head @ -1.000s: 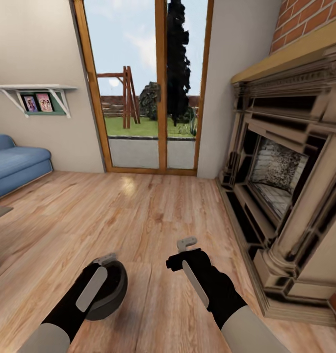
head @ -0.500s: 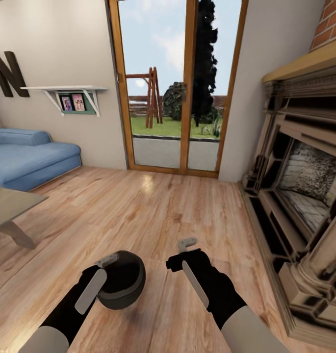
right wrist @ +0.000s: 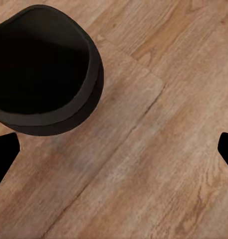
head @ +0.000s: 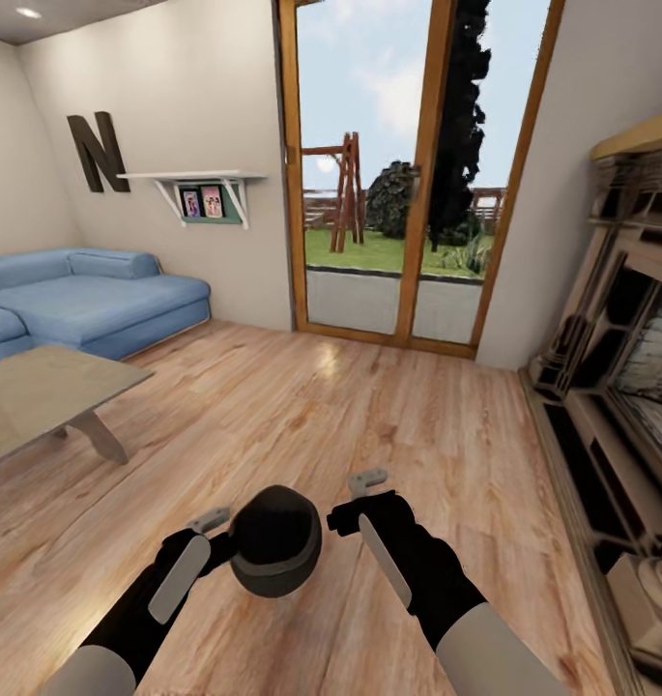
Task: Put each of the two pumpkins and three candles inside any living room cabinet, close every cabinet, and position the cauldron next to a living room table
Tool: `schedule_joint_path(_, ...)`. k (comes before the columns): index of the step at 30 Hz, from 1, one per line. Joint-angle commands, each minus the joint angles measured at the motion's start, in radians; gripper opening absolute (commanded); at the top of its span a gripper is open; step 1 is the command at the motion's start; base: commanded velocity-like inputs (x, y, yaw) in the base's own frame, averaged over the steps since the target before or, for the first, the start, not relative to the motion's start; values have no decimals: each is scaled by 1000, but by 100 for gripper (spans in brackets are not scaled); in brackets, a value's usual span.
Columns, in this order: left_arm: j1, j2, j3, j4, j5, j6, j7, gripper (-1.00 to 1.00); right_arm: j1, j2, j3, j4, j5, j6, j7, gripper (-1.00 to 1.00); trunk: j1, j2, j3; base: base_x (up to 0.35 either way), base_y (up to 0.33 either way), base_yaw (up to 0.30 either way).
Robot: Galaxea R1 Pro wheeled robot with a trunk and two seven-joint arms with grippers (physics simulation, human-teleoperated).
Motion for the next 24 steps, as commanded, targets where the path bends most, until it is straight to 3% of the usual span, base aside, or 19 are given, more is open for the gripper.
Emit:
schedule_joint_path(1, -1, 1, -5, 2, 8, 1, 3, 100, -1, 0, 1, -1, -10, 3, -9, 100, 0, 0, -1, 39, 79, 296)
schedule_joint_path(8, -3, -5, -12, 36, 2, 9, -63, 100, -1, 0, 4, -1, -9, 3, -9, 100, 0, 0, -1, 120, 191, 282)
schedule_joint_path(14, -9, -19, -17, 62, 1, 16, -92, 100, -1, 0, 2, 30, -17, -6, -9, 100, 0, 0, -1, 226, 206, 83)
schedule_joint_path(24, -43, -30, -87, 87, 1, 19, -134, 100, -1, 0, -3, 129, -24, -120, -9, 100, 0, 0, -1, 320, 25, 10)
